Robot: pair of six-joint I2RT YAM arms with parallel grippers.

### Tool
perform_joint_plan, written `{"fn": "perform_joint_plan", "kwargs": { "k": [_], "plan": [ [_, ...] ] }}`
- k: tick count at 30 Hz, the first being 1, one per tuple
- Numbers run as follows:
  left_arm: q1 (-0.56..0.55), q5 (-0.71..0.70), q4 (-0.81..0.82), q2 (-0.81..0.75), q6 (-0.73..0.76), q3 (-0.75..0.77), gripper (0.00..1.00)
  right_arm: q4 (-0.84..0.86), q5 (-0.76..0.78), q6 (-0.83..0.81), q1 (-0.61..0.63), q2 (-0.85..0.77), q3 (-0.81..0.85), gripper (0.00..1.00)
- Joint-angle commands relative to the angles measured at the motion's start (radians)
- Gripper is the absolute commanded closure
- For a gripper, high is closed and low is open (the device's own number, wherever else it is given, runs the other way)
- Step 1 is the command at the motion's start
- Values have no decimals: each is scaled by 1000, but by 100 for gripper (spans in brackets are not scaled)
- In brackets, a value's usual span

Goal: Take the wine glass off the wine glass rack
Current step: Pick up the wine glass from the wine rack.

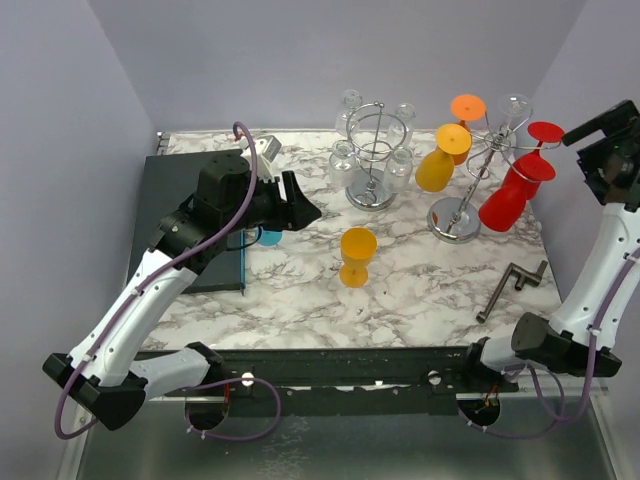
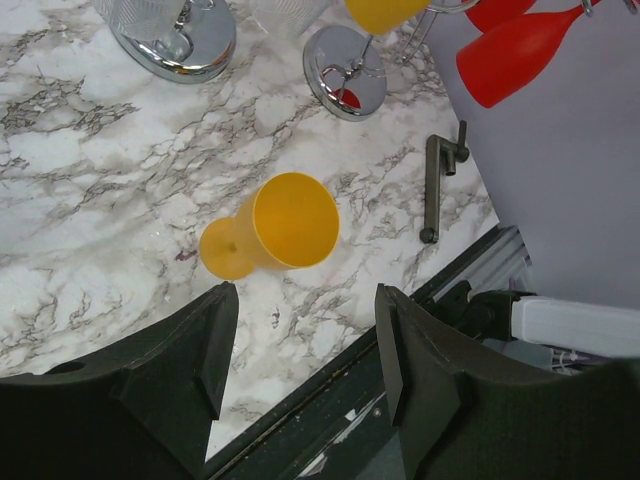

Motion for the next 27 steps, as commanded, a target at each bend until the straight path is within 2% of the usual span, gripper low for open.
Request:
{"fn": "perform_joint_plan", "kwargs": {
  "k": [1, 3, 6, 9, 12, 23, 24, 27],
  "plan": [
    [-4, 40, 31, -33, 13, -2, 37, -14, -270, -33, -172, 9, 56, 4],
    [-6, 40, 33, -36, 14, -2, 37, -25, -309, -29, -204, 13, 35, 4],
    [-6, 42, 34, -39, 16, -1, 37, 27, -358, -14, -239, -54, -92, 7],
    [-5, 43, 35, -42, 17, -5, 37, 73, -405, 6, -265, -110, -212, 16],
    [-6, 46, 41, -45, 15, -13, 37, 112, -415, 27, -271, -146, -311, 20],
    [-4, 48, 93, -72, -4, -66, 37, 265, -452, 146, -275, -213, -514, 26],
    [-4, 50, 99, -74, -2, -68, 37, 318, -466, 191, -275, -223, -543, 29],
    [-5, 54, 103, -75, 0, -68, 37, 353, -472, 224, -274, -220, -552, 31]
  ]
}}
